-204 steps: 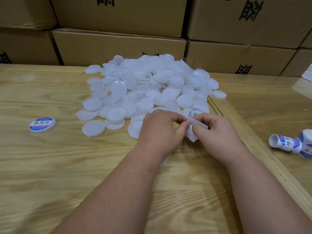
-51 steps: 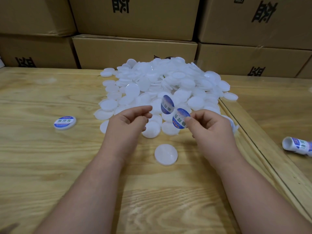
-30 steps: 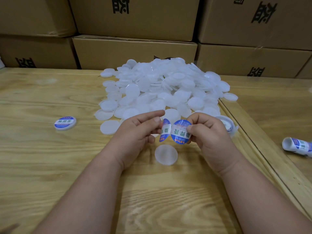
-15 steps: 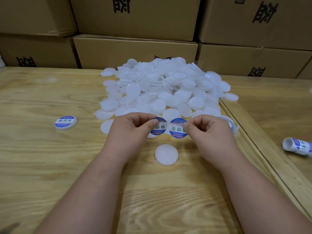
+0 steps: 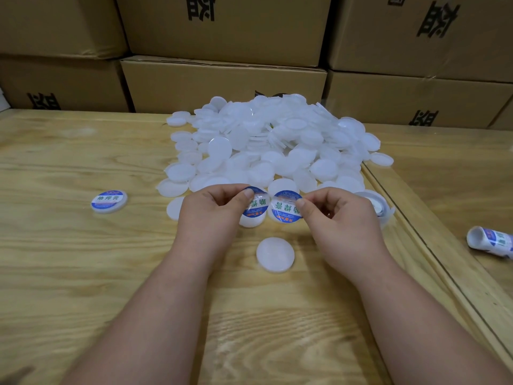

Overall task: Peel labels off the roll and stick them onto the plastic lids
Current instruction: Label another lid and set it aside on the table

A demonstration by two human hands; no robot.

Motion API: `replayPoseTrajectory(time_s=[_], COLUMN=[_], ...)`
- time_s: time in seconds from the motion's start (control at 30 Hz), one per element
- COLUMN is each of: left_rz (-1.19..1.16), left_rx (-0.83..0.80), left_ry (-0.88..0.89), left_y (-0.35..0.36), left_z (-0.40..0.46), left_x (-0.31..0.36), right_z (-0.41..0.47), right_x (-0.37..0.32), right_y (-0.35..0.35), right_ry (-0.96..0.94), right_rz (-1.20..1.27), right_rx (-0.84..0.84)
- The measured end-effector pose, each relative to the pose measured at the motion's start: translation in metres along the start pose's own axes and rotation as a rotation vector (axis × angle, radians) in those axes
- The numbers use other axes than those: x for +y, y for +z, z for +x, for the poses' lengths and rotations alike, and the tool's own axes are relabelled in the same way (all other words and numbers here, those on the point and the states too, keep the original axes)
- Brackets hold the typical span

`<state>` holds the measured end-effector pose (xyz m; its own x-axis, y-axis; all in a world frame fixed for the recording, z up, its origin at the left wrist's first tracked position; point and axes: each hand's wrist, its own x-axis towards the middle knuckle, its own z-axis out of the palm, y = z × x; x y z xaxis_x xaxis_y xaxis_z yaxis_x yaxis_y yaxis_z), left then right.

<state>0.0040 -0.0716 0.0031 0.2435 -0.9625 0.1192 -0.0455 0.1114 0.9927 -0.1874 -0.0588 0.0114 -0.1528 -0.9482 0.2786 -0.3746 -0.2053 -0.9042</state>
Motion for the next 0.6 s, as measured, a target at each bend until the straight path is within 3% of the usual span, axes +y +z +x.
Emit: replayPoseTrajectory(time_s=[0.6], left_rz=[0.000], left_rx=[0.142], left_ry=[0.058], left_y=[0.0098], left_z=[-0.0005], left_x=[-0.0025], right_z=[-0.0021], right_x=[-0.0029], right_y=[0.0070], right_ry=[-0.060], right_rz=[-0.029], right_rx=[0.033])
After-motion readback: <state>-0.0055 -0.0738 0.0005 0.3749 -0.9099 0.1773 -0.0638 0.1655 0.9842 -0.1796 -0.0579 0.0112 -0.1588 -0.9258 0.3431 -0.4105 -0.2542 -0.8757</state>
